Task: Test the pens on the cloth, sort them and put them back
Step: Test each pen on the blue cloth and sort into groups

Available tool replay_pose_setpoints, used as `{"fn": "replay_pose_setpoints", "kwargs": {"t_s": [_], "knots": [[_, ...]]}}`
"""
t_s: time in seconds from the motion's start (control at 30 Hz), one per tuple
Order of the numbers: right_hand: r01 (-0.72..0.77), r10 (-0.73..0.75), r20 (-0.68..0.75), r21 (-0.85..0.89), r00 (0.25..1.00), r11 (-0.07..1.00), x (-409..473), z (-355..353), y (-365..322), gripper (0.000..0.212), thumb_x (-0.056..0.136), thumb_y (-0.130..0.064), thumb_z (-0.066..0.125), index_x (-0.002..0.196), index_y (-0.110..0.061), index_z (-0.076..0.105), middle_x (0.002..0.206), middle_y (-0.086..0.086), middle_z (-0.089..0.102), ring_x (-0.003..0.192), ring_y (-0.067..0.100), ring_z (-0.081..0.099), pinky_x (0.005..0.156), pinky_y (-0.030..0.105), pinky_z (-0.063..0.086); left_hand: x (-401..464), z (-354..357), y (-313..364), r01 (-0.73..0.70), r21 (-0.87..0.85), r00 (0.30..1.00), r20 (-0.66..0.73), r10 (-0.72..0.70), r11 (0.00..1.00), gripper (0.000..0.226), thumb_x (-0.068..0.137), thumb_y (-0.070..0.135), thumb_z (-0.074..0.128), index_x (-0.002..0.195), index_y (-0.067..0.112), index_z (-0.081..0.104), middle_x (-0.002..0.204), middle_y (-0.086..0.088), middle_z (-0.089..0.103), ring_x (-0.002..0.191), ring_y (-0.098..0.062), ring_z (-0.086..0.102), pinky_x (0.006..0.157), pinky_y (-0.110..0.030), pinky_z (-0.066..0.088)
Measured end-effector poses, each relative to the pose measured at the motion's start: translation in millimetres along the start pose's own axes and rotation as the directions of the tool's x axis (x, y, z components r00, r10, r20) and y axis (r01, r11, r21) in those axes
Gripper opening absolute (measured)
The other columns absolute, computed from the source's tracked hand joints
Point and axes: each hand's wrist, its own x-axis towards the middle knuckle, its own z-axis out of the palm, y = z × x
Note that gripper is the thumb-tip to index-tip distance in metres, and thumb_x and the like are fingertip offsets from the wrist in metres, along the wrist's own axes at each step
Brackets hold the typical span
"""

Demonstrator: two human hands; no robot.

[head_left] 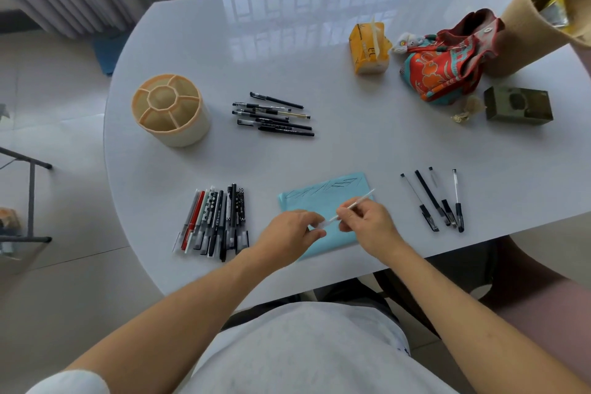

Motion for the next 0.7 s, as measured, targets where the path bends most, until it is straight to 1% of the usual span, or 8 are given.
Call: {"fn": "replay_pose_setpoints", "kwargs": {"t_s": [0.07, 0.13, 0.2, 0.3, 0.4, 0.5, 0.6, 0.7], "knots": [[-0.049, 0.037, -0.125, -0.099, 0.992, 0.994, 14.9, -27.4, 0.3, 0.005, 0.097, -0.015, 0.066, 0.093, -0.018, 0.066, 0.079, 0.005, 0.072, 0.067, 0.017, 0.071, 0.078, 0.047, 0.063, 1.6, 2.0, -3.2, 0.021, 0.001, 1.0, -0.013, -0.021, 1.0, 0.037, 0.098, 0.041, 0.057, 0.13, 0.024, 0.061, 0.123, 0.007, 0.067, 0.101, -0.01, 0.064, 0.087, -0.031, 0.051], [-0.103, 0.03, -0.205, -0.357, 0.978, 0.929, 29.1, -60.3, 2.3, 0.006, 0.098, -0.016, 0.059, 0.099, -0.021, 0.058, 0.092, 0.003, 0.068, 0.076, 0.019, 0.069, 0.074, 0.043, 0.059, -0.2, 4.6, -11.0, 0.036, 0.036, 0.999, -0.029, -0.035, 0.999, 0.037, 0.1, 0.04, 0.054, 0.133, 0.025, 0.057, 0.132, 0.007, 0.061, 0.116, -0.011, 0.058, 0.096, -0.033, 0.049], [-0.145, 0.029, -0.205, -0.578, 0.978, 0.803, 39.9, -88.1, 9.2, 0.01, 0.099, -0.013, 0.052, 0.107, -0.019, 0.052, 0.103, 0.003, 0.063, 0.086, 0.024, 0.063, 0.071, 0.037, 0.05, -5.3, 7.8, -20.8, 0.022, 0.077, 0.998, -0.054, -0.018, 0.997, 0.033, 0.1, 0.034, 0.055, 0.131, 0.023, 0.059, 0.133, 0.005, 0.06, 0.125, -0.015, 0.052, 0.101, -0.034, 0.046], [-0.163, 0.053, -0.169, -0.747, 0.984, 0.645, 48.6, -107.3, 23.9, 0.022, 0.098, -0.008, 0.048, 0.119, -0.012, 0.053, 0.108, 0.01, 0.064, 0.088, 0.028, 0.058, 0.075, 0.039, 0.05, -13.8, 14.2, -33.0, -0.011, 0.153, 0.996, -0.081, 0.023, 0.988, 0.032, 0.096, 0.024, 0.06, 0.127, 0.018, 0.063, 0.134, -0.001, 0.059, 0.129, -0.021, 0.049, 0.109, -0.032, 0.037], [-0.183, 0.067, -0.177, -0.805, 0.982, 0.565, 51.5, -112.6, 35.8, 0.028, 0.099, -0.006, 0.048, 0.125, -0.011, 0.057, 0.119, 0.013, 0.064, 0.088, 0.024, 0.052, 0.072, 0.033, 0.043, -20.2, 19.1, -40.3, -0.004, 0.207, 0.998, -0.058, 0.016, 0.978, 0.035, 0.094, 0.021, 0.061, 0.128, 0.016, 0.063, 0.142, -0.005, 0.053, 0.138, -0.024, 0.041, 0.116, -0.034, 0.032], [-0.241, 0.068, -0.244, -0.807, 0.967, 0.539, 54.1, -113.3, 34.6, 0.033, 0.099, -0.008, 0.05, 0.131, -0.012, 0.055, 0.131, 0.014, 0.058, 0.091, 0.029, 0.056, 0.072, 0.035, 0.045, -26.1, 20.0, -42.5, -0.007, 0.209, 0.999, -0.049, 0.018, 0.978, 0.034, 0.091, 0.018, 0.061, 0.124, 0.014, 0.066, 0.142, -0.007, 0.052, 0.137, -0.025, 0.042, 0.114, -0.039, 0.039], [-0.24, 0.013, -0.287, -0.772, 0.958, 0.588, 59.5, -105.4, 16.8, 0.047, 0.094, -0.01, 0.054, 0.141, -0.013, 0.049, 0.136, 0.014, 0.054, 0.108, 0.036, 0.061, 0.087, 0.043, 0.051, -28.1, 20.4, -41.6, 0.0, 0.216, 0.999, -0.051, 0.011, 0.976, 0.03, 0.09, 0.017, 0.06, 0.119, 0.012, 0.07, 0.144, -0.01, 0.051, 0.138, -0.026, 0.043, 0.114, -0.039, 0.037], [-0.105, -0.099, -0.219, -0.756, 0.971, 0.646, 72.1, -77.7, -14.0, 0.041, 0.092, -0.012, 0.058, 0.134, -0.013, 0.057, 0.129, 0.012, 0.06, 0.109, 0.032, 0.062, 0.09, 0.039, 0.049, -27.9, 21.6, -40.7, 0.026, 0.211, 0.999, -0.044, -0.017, 0.977, 0.03, 0.091, 0.018, 0.058, 0.118, 0.014, 0.071, 0.148, -0.008, 0.048, 0.141, -0.025, 0.04, 0.114, -0.041, 0.038]]}}
